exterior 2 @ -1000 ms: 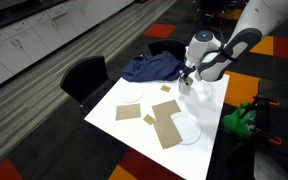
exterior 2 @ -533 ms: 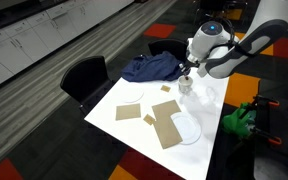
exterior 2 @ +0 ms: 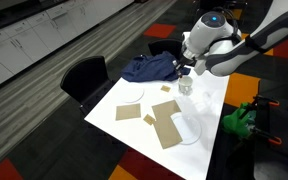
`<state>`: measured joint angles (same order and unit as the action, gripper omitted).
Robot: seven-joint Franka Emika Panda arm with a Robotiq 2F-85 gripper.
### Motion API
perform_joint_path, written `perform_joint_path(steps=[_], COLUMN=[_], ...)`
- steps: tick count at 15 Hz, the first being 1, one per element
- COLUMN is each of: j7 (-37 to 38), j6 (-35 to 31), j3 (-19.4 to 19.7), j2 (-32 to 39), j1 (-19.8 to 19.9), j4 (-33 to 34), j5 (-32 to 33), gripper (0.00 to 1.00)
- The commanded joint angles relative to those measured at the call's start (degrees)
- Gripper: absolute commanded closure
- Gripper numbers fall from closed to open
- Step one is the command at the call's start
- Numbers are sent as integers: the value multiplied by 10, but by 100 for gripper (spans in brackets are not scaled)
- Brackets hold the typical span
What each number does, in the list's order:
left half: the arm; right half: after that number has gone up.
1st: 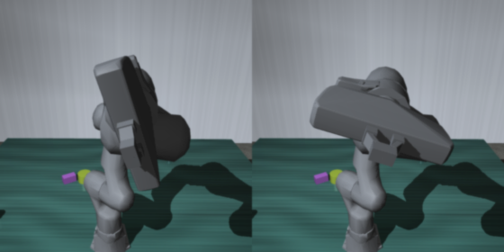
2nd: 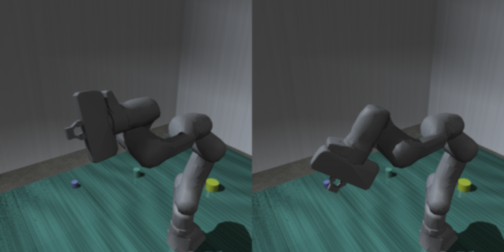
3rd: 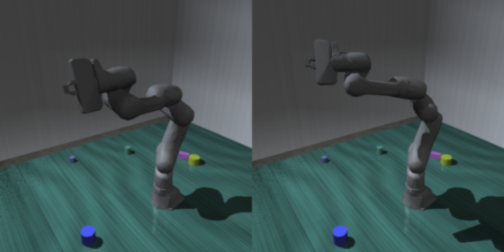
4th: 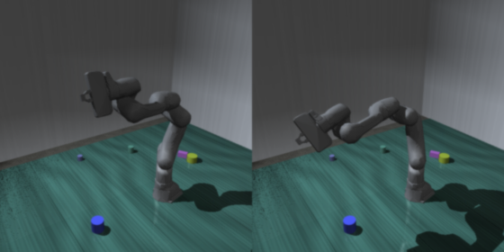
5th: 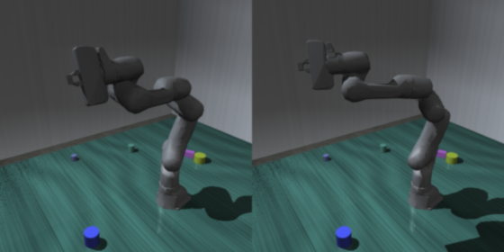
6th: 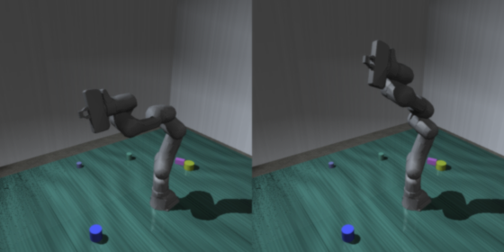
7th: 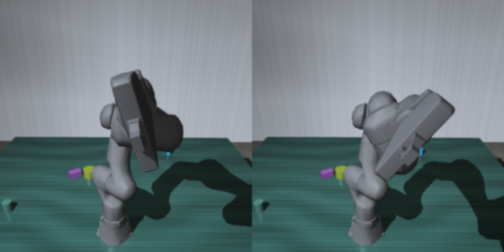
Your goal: Remove the marker from the cup and put it on the table
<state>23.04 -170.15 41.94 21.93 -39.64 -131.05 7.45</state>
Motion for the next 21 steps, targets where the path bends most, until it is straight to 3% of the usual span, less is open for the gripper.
perform_joint_path(steps=[1,3,4,6,14,17,21], j7=[4,-1,19,27,112,152,219], j6=[60,89,109,148,313,347,340], j3=[3,-6,-46,-86,-307,-355,-387], j2=[-29,-34,-45,-46,-27,-16,-2], j1=[-30,-36,-2,22,159,185,197], j4=[18,34,45,69,157,171,164], j5=[5,0,28,33,12,5,3], gripper=[95,95,95,95,95,95,95])
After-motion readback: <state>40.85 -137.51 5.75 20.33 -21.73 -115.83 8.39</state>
